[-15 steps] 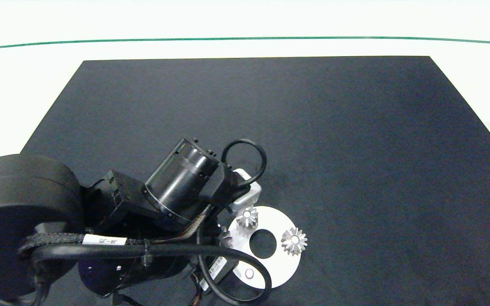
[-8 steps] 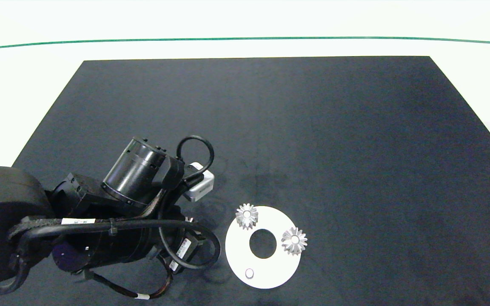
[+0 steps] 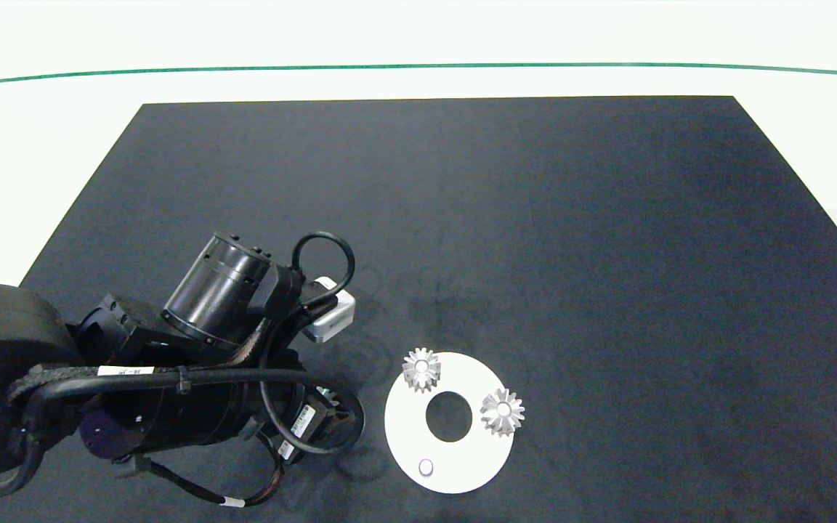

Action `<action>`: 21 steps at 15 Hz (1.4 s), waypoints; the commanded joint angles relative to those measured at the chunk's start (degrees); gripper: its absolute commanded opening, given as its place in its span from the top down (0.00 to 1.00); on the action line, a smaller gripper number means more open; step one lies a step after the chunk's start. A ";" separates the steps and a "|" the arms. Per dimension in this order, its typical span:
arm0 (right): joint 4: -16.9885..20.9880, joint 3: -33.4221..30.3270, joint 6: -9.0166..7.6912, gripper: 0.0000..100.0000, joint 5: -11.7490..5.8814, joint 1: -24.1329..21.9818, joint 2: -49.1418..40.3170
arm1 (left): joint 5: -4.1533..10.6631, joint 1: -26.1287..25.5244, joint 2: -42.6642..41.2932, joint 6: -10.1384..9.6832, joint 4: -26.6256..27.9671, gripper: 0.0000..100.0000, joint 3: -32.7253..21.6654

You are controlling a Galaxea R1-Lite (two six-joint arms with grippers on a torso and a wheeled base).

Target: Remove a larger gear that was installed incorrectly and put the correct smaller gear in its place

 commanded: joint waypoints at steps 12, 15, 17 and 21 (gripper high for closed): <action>-0.30 0.69 -0.17 0.00 0.12 0.04 -0.02 | 0.27 21.53 16.42 -6.55 12.65 0.00 -33.53; -0.30 0.78 -0.17 0.00 0.12 0.04 -0.02 | 0.27 23.90 15.28 -6.46 15.29 0.00 -33.26; -0.30 0.87 -0.17 0.00 0.12 0.04 -0.02 | 0.27 23.90 13.61 -7.34 19.94 0.00 -33.09; -0.30 0.87 -0.17 0.00 0.12 0.04 -0.02 | 0.27 20.56 10.01 -11.64 20.74 0.00 -30.63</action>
